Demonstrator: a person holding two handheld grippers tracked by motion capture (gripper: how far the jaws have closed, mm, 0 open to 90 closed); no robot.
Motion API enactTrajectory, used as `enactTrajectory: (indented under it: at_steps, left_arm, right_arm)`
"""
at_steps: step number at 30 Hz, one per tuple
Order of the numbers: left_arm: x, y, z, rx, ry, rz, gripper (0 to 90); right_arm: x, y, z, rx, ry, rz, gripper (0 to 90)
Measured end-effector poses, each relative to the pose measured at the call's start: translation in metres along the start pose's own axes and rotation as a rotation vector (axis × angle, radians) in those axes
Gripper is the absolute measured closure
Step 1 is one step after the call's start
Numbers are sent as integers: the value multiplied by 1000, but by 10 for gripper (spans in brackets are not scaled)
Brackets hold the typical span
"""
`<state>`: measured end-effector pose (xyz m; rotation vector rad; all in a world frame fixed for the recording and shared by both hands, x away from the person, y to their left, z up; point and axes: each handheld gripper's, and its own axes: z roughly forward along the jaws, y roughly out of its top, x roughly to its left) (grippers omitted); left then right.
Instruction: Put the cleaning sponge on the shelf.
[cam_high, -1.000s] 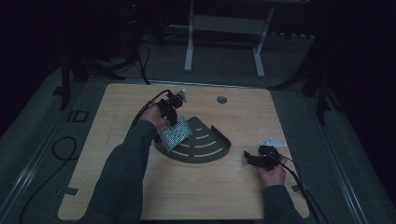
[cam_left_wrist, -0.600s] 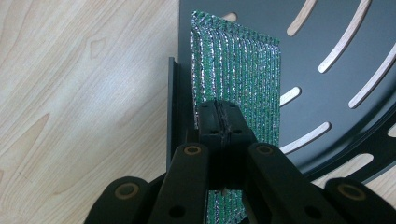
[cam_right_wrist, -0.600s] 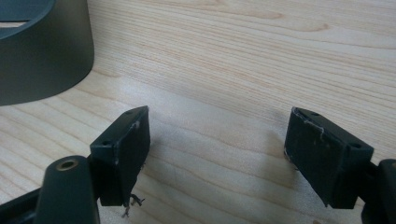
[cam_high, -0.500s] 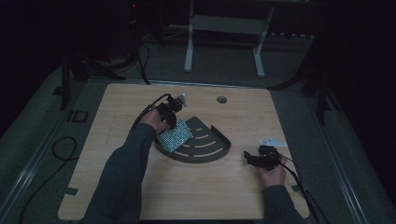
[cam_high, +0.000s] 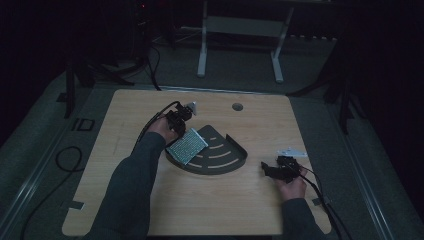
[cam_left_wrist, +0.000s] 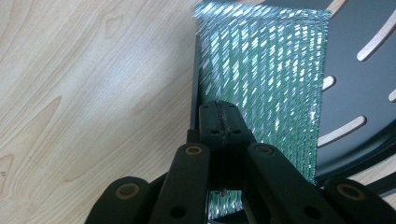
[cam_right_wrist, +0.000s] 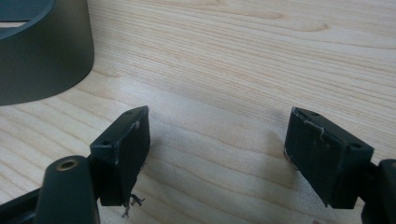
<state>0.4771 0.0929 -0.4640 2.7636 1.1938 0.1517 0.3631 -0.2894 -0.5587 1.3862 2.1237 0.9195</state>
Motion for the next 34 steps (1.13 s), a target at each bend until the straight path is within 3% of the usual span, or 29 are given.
enactTrajectory:
  at_steps: [9, 17, 22, 29, 32, 34]
  left_arm:
    - [2, -2, -2, -15, -17, -10, 891]
    - [10, -9, -9, -50, -43, -43, 738]
    - [18, -17, -22, -94, -35, -59, 656]
    - [30, -29, -36, -145, -32, -91, 607]
    - [36, -37, -43, -178, -9, -114, 593]
    - [40, -43, -47, -225, -7, -139, 592]
  right_arm:
    - [0, 0, 0, 0, 1, 0, 219]
    - [0, 0, 0, 0, 0, -1, 219]
    - [0, 0, 0, 0, 0, 0, 219]
    - [0, 0, 0, 0, 0, 0, 219]
    - [0, 0, 0, 0, 0, 0, 219]
    - [0, 0, 0, 0, 0, 0, 219]
